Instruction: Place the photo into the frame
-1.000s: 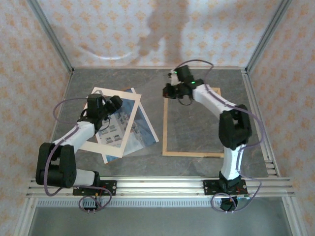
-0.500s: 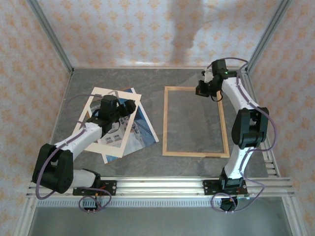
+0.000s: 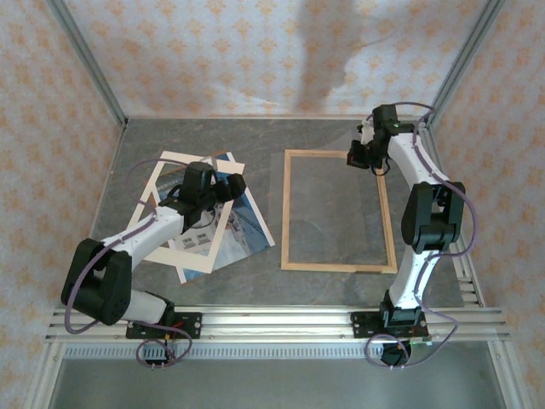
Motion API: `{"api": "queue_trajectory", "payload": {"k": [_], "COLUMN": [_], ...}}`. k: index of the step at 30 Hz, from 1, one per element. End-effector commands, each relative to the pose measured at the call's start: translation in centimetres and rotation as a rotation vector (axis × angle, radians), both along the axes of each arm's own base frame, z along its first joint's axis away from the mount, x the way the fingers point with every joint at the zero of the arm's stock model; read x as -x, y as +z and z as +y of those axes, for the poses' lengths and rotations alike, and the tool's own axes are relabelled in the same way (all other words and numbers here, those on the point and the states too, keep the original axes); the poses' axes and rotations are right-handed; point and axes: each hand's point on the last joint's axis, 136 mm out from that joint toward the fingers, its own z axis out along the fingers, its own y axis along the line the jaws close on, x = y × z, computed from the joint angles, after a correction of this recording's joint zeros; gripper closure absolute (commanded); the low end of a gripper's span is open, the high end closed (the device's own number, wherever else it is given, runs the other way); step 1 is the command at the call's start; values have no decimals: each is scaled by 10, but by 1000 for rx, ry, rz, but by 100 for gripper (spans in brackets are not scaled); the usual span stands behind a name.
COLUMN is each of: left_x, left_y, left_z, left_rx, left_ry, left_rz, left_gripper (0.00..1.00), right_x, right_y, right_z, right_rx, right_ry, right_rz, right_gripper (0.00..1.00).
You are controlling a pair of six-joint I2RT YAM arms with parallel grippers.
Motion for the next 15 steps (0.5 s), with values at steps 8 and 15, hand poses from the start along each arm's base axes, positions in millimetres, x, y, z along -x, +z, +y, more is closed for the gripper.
{"api": "queue_trajectory", "payload": {"k": [8,15], "left_x": [1,2], "left_y": [15,14], "left_z": [-19,-21], "left_rx": [11,5], "left_ry": [-89,-98], "left_rz": [-30,-26], "left_gripper": [8,8], "right_x": [3,9], "right_y": [-23,-26], "right_z": [-15,-15], "right_rx": [61,71], "right_ry": [6,43], "right_rz": [52,56], "right_gripper": [100,100]}}
